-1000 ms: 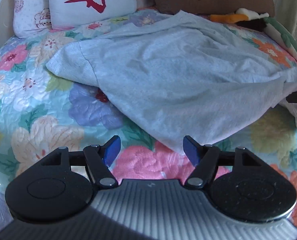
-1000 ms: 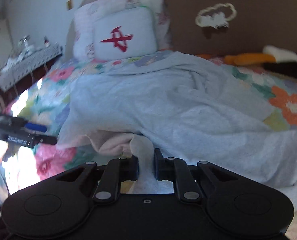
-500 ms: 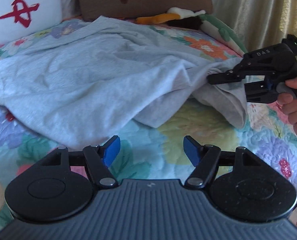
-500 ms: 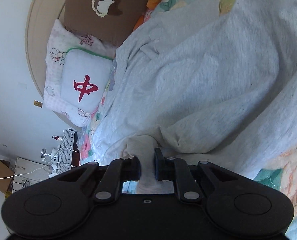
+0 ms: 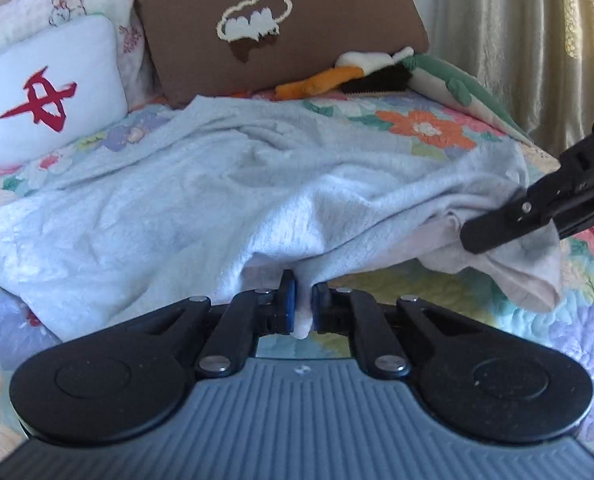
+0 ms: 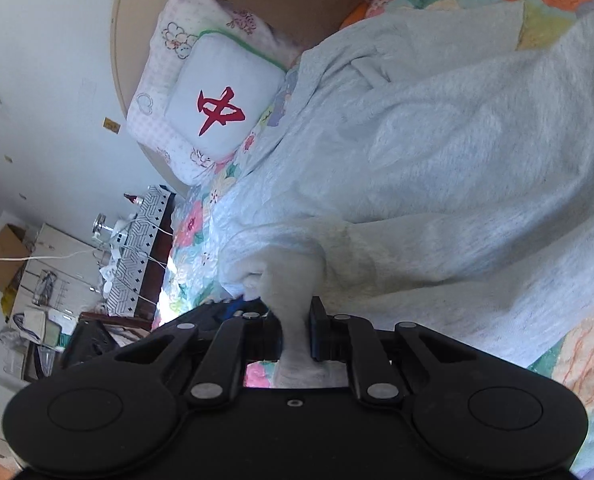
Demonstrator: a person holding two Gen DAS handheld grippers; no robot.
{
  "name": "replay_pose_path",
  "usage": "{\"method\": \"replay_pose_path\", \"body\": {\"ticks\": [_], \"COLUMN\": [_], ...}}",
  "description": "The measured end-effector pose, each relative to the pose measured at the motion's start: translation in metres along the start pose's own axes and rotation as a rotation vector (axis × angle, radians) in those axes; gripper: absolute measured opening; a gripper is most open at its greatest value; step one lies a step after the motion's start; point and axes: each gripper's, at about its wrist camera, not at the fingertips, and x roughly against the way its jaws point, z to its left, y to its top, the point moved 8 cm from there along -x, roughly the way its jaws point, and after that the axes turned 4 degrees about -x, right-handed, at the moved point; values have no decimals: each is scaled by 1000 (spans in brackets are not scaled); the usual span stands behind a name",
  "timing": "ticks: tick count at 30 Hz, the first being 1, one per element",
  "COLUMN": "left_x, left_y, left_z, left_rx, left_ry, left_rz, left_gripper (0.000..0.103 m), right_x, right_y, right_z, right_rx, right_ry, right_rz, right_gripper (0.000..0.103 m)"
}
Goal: Fold clothes
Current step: 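Grasp the sweatshirt hem with the right gripper while the left gripper grasps it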
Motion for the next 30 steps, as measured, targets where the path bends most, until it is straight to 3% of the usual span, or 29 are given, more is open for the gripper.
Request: {"method": "replay_pose_path", "body": {"ticks": [4, 6, 9, 12, 14, 16, 18, 20, 23, 26, 27, 30], "left_x": [53, 77, 111, 120, 108, 100, 100, 108, 127, 136, 134, 118], "left_y": [18, 22, 21, -14, -52, -80, -88, -79, -55, -43, -45, -69], "left_z": [8, 10, 7, -1, 1, 4, 8, 12, 21, 32, 35, 40], "left_rx": [51, 29, -70, -208, -125, -53, -25, -1, 43, 108, 134, 210], "left_ry": [-26, -14, 49, 142, 112, 100, 93, 79, 53, 18, -9, -50], "left_rz": [-73, -88, -108, -57, 92, 182, 187, 156, 85, 82, 109, 233], "left_gripper": [7, 6, 6, 6, 6, 6, 6, 6, 6, 6, 6, 6], "right_x": [7, 13, 19, 6, -14, -26, -34, -30, -17, -10, -11, -19], "right_y": [-3, -7, -25, -61, -91, -107, -114, -109, -103, -98, -97, -100], "right_z": [20, 35, 60, 58, 39, 26, 16, 18, 31, 43, 42, 28], "right_rx": [115, 168, 256, 261, 234, 241, 241, 214, 180, 136, 146, 224], "right_ry": [12, 52, 93, 0, -85, -149, -188, -156, -51, 71, 55, -124], "right_rz": [26, 54, 157, 326, 428, 472, 497, 489, 472, 481, 478, 442], "right_gripper": [14, 14, 14, 14, 14, 14, 14, 14, 14, 14, 14, 23]}}
